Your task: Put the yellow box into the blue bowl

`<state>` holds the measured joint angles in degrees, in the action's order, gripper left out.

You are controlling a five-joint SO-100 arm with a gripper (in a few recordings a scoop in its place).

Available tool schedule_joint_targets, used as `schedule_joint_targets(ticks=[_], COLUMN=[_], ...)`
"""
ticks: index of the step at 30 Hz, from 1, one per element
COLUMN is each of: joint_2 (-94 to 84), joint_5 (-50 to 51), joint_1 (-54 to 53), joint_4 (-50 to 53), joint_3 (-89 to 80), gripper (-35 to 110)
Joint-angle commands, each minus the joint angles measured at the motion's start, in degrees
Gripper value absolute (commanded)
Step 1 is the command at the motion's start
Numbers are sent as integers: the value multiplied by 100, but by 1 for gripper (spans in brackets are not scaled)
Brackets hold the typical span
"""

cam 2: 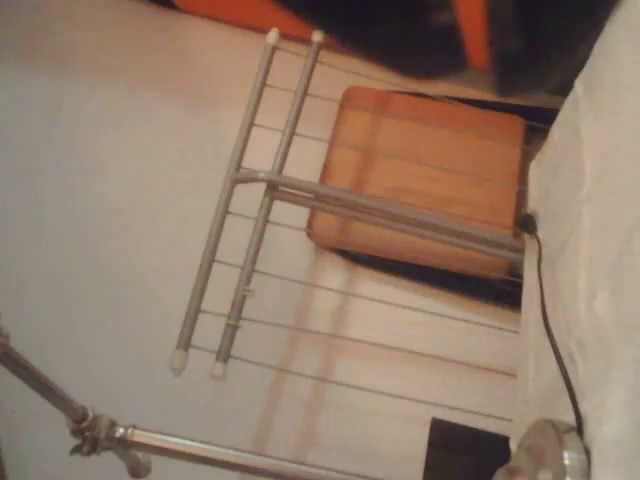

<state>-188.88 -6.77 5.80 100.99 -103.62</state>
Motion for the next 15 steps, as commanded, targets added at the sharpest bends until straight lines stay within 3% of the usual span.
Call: schedule_joint_targets(ticks=[1, 15], joint_2=[-211, 984], joint_5=[9, 44], joint_1=[62, 0], joint_4=[-35, -44], joint_3=[44, 149], gripper=[0, 0])
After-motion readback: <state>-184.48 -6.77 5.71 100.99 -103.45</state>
